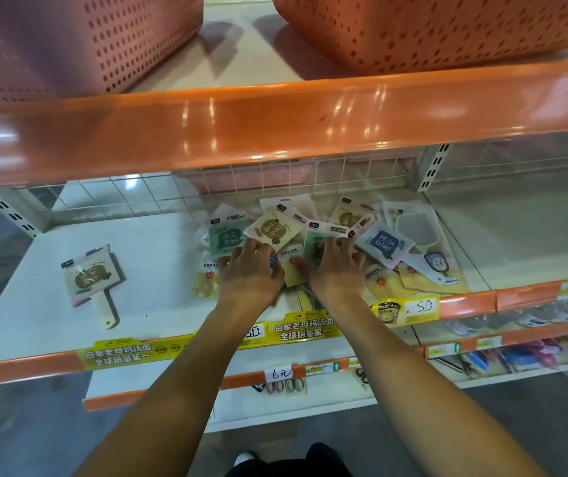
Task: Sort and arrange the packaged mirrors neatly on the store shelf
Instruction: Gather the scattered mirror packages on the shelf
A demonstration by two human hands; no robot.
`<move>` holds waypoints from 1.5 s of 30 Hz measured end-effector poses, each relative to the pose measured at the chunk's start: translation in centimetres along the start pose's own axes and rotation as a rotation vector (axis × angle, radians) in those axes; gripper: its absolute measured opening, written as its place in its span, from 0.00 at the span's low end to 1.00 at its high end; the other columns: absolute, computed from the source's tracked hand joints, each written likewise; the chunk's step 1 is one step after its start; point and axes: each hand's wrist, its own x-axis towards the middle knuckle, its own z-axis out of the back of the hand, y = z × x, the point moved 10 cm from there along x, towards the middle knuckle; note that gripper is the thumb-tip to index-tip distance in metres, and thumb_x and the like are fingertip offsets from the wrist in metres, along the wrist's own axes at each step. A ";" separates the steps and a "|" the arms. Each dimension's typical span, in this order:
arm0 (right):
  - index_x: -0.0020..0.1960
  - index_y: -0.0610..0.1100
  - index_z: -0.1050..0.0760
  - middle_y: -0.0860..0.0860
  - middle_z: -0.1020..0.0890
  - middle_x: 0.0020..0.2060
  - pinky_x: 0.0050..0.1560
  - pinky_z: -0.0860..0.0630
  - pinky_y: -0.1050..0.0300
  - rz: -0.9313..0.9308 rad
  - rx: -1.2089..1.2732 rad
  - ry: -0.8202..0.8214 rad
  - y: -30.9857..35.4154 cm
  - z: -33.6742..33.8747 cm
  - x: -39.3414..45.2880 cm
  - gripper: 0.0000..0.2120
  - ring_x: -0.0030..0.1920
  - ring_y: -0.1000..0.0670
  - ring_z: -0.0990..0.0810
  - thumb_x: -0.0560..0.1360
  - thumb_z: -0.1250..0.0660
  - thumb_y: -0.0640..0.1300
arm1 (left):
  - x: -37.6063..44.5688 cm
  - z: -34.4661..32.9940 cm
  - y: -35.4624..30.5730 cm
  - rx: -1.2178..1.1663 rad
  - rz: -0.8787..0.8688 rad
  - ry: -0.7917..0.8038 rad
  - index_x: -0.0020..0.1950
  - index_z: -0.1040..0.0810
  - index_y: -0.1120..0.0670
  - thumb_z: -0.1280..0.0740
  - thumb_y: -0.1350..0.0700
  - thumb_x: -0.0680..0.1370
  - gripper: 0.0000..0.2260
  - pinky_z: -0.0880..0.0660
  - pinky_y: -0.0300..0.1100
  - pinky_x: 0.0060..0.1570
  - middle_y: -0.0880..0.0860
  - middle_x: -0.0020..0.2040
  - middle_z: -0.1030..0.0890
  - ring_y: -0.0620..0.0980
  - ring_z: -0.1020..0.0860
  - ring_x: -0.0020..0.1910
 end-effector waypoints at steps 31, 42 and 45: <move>0.62 0.44 0.25 0.46 0.24 0.62 0.55 0.24 0.45 0.424 0.095 -0.212 1.5 3.7 -2.8 0.28 0.61 0.37 0.28 0.68 0.28 0.59 | -3.6 -0.1 -1.4 0.028 0.082 -0.145 0.66 0.28 0.50 0.36 0.48 0.76 0.19 0.31 0.54 0.58 0.54 0.62 0.25 0.58 0.25 0.60; 0.61 0.44 0.24 0.47 0.24 0.59 0.56 0.27 0.46 0.501 0.110 -0.191 9.6 0.6 -5.4 0.27 0.58 0.38 0.27 0.68 0.29 0.59 | -5.5 2.8 7.8 0.000 0.176 -0.170 0.65 0.27 0.52 0.38 0.48 0.78 0.17 0.30 0.52 0.54 0.55 0.59 0.24 0.59 0.24 0.57; 0.63 0.45 0.24 0.48 0.25 0.61 0.57 0.28 0.47 0.510 0.100 -0.137 13.5 -1.7 -6.8 0.27 0.59 0.39 0.29 0.70 0.31 0.60 | -6.4 4.1 12.4 0.020 0.212 -0.177 0.67 0.28 0.52 0.38 0.49 0.78 0.18 0.29 0.52 0.54 0.54 0.62 0.25 0.58 0.25 0.59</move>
